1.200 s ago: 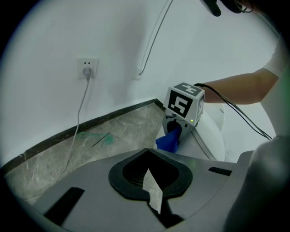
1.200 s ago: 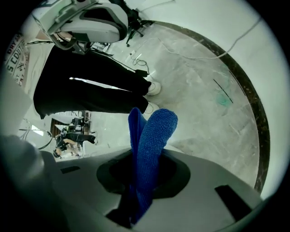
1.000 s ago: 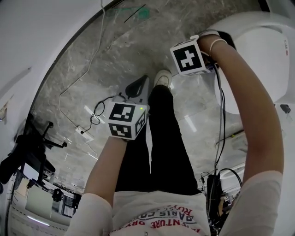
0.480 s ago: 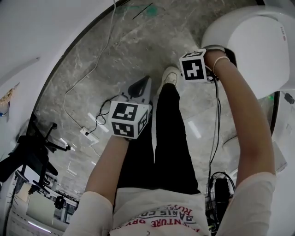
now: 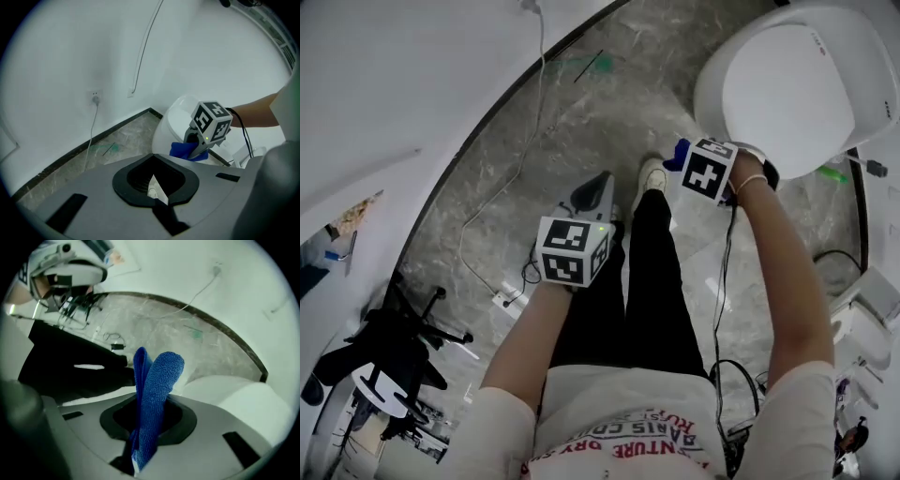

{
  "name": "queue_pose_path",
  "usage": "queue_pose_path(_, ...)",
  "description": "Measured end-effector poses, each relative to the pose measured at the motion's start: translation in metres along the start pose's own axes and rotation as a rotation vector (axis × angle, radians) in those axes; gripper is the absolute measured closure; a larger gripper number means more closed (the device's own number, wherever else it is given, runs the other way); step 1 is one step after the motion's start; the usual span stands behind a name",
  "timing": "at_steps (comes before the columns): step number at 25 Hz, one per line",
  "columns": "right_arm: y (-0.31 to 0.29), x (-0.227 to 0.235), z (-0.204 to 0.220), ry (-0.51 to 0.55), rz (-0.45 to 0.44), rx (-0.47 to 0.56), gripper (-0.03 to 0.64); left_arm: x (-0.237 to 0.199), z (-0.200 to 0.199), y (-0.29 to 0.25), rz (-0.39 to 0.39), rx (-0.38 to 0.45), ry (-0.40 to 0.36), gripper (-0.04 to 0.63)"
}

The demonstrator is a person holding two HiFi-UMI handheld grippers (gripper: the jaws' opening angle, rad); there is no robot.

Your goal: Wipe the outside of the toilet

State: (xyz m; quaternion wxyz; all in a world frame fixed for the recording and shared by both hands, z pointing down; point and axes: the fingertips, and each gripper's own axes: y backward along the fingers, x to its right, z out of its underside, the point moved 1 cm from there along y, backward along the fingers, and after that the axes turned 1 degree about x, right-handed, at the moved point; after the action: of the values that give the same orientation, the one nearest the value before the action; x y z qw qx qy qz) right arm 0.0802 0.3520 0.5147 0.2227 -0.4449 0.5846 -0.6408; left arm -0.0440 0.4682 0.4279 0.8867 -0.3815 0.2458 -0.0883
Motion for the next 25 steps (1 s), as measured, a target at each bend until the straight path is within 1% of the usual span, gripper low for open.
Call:
queue_pose_path(2,0.036,-0.003,0.003,-0.184,0.075,0.101,0.541,0.018,-0.029,0.013,0.017,0.017,-0.032,0.589)
queue_pose_path(4,0.070,-0.001,0.011,-0.354,0.141,0.178,0.541,0.037,-0.066,0.023,0.030,0.043,-0.068,0.589)
queue_pose_path(7,0.123,-0.004,0.024,-0.562,0.179,0.293,0.541,0.063,-0.124,0.037,0.037,0.086,-0.114,0.589)
queue_pose_path(9,0.159,-0.007,0.034,-0.670,0.198,0.371,0.541,0.081,-0.154,0.042,0.034,0.096,-0.116,0.589)
queue_pose_path(13,0.226,-0.007,0.067,-0.849,0.268,0.519,0.541,0.121,-0.215,0.051,0.018,0.108,-0.129,0.589)
queue_pose_path(16,0.266,-0.013,0.095,-0.994,0.288,0.609,0.541,0.154,-0.259,0.061,0.038,0.142,-0.138,0.589)
queue_pose_path(18,0.296,-0.018,0.111,-1.037,0.333,0.654,0.541,0.175,-0.280,0.070,0.062,0.154,-0.145,0.589)
queue_pose_path(21,0.336,-0.024,0.132,-1.095,0.401,0.709,0.541,0.205,-0.301,0.081,0.117,0.140,-0.169,0.589)
queue_pose_path(25,0.373,-0.040,0.142,-1.192,0.465,0.784,0.541,0.232,-0.320,0.097,0.189,0.114,-0.249,0.589)
